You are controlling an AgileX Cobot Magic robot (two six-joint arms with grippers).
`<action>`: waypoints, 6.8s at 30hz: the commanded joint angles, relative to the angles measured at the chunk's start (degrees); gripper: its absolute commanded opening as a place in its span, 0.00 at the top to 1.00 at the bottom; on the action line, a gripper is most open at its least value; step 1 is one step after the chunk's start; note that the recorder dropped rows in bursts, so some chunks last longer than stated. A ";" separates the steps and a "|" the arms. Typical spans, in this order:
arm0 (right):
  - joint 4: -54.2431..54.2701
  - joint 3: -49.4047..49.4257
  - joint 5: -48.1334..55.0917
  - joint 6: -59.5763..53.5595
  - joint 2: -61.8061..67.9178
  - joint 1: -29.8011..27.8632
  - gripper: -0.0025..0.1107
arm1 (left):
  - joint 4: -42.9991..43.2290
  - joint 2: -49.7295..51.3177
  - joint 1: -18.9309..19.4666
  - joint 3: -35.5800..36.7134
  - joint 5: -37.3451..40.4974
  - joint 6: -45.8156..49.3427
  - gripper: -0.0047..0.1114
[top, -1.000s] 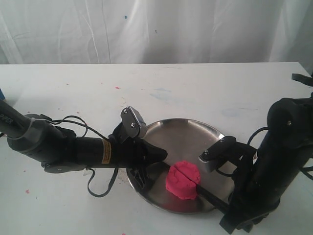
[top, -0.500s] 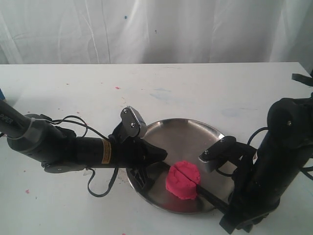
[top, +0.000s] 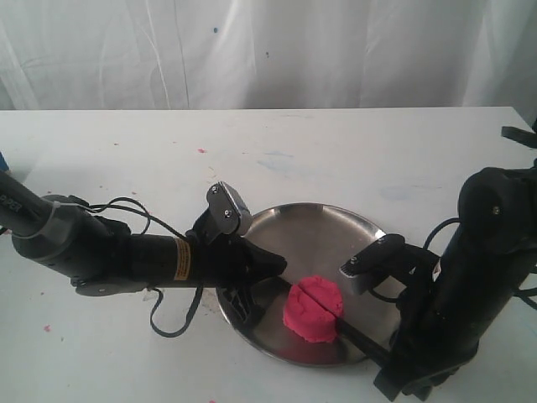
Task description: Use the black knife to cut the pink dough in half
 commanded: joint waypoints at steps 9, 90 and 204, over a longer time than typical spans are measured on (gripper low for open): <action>0.71 -0.28 -1.15 0.67 1.13 0.08 0.98 | 2.71 0.43 -0.06 0.61 3.77 -1.09 0.96; 1.32 -0.64 0.46 0.67 1.80 0.08 0.98 | 4.51 -38.93 3.97 6.19 30.92 -0.16 0.96; 1.01 -8.65 -7.00 13.17 7.60 -7.88 0.98 | -4.62 -51.61 3.97 26.91 18.73 1.00 0.96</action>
